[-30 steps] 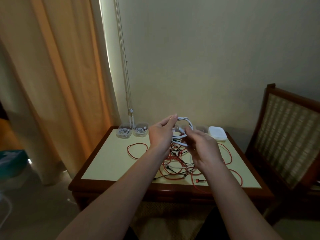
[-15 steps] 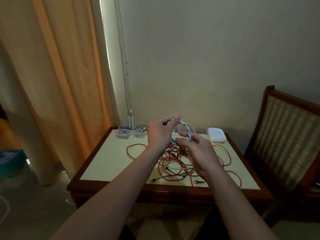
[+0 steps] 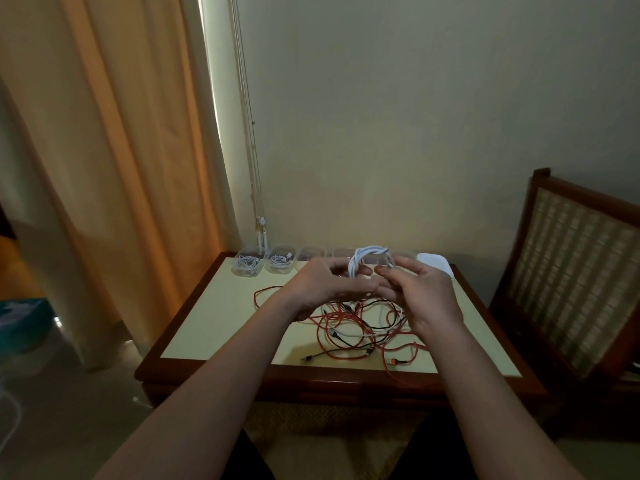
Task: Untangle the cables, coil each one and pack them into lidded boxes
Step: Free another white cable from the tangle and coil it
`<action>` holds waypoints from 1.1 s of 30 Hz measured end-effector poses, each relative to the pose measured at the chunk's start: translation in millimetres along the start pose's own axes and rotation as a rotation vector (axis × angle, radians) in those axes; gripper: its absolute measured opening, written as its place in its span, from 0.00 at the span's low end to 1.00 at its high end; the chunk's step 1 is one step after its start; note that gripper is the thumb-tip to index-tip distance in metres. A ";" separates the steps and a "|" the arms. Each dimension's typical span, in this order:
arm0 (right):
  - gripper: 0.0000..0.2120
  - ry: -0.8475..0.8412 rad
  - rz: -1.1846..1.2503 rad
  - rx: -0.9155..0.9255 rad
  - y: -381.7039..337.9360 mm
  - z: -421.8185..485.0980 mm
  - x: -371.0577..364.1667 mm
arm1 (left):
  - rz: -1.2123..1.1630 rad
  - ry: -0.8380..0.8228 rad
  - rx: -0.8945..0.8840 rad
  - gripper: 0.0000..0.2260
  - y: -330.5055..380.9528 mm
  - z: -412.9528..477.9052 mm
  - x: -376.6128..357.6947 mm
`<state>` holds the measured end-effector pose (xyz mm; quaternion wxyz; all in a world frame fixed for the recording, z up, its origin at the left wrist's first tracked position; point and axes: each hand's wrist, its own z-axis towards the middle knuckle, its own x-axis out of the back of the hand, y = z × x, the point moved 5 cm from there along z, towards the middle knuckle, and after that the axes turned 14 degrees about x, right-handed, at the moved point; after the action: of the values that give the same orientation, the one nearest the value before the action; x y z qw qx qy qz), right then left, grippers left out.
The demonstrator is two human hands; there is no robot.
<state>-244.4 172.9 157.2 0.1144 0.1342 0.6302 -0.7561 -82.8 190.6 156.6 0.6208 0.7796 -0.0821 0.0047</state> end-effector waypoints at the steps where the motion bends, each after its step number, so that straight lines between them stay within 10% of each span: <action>1: 0.21 -0.008 0.060 -0.028 2.3 1.5 1.3 | 0.012 -0.016 0.006 0.16 -0.7 0.1 1.1; 9: 0.07 -0.247 -0.292 0.076 1.0 -5.5 1.7 | -0.237 0.122 0.111 0.10 -0.4 6.8 19.4; 20: 0.28 -0.290 -0.810 0.450 6.4 4.2 1.0 | -0.806 -0.100 0.258 0.08 -10.1 11.2 8.9; 28: 0.27 -0.288 -0.642 0.353 4.8 -3.2 3.0 | -0.374 0.052 -0.027 0.22 -2.4 8.4 5.4; 33: 0.28 -0.252 -0.499 0.329 4.3 -2.4 2.5 | -0.158 0.263 -0.096 0.14 5.6 -1.6 12.2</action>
<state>-245.1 174.4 152.0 -0.0207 -0.1022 0.4939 -0.8632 -71.3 189.5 163.8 0.6613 0.7456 0.0614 0.0542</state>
